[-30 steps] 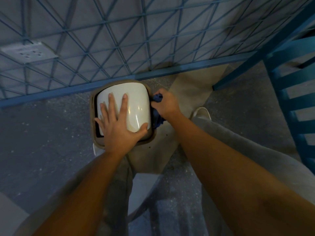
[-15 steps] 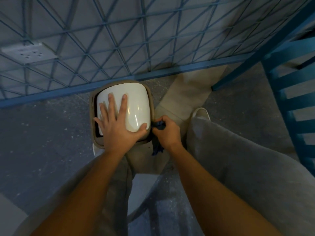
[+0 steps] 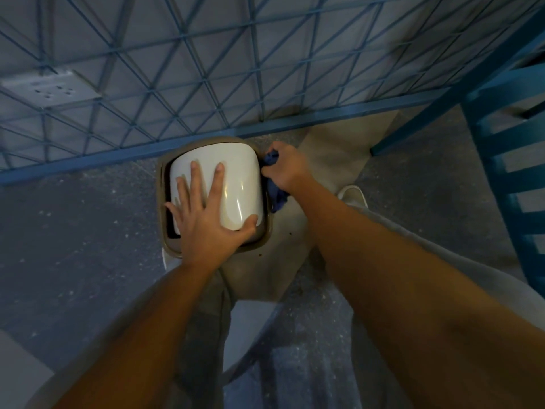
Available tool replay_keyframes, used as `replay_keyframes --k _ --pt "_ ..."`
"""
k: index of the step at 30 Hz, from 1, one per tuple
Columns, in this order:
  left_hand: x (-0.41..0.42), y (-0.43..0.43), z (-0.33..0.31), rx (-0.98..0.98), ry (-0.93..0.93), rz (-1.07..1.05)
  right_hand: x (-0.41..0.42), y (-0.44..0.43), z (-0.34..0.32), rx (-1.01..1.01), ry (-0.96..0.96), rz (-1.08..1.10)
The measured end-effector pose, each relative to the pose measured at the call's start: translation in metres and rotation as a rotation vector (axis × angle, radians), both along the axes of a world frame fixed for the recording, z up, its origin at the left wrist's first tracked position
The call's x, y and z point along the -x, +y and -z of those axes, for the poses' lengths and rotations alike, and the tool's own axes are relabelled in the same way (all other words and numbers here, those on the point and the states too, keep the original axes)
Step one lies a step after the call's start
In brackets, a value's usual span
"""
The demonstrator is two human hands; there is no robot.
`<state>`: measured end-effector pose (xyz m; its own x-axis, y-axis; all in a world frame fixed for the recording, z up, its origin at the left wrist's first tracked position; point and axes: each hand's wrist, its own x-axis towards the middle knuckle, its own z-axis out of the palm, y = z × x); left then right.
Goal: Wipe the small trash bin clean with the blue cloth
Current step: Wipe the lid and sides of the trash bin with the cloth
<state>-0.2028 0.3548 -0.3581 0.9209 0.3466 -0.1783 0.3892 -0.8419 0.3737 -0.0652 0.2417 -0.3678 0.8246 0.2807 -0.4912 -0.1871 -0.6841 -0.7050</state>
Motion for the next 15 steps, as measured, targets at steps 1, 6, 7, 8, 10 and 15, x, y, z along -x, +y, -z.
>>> replay_keyframes --k 1,6,7,8,10,15 --pt "0.0 0.0 0.0 0.002 0.0 -0.001 -0.005 0.003 0.0 -0.003 -0.006 -0.006" --pt "0.0 -0.001 0.001 -0.002 -0.004 -0.013 -0.013 0.008 0.002 -0.047 -0.027 0.048" --pt "0.0 -0.002 0.001 -0.004 -0.009 -0.017 -0.01 0.007 0.005 -0.066 -0.026 0.071" --pt "0.001 -0.003 0.001 -0.004 -0.015 -0.02 -0.005 0.005 0.007 -0.082 -0.02 0.092" --pt "0.0 -0.003 0.001 -0.001 -0.021 -0.026 0.008 -0.002 0.009 -0.091 0.012 0.106" --pt "0.001 -0.003 0.002 -0.012 -0.03 -0.021 0.046 -0.022 0.01 -0.111 0.12 0.155"
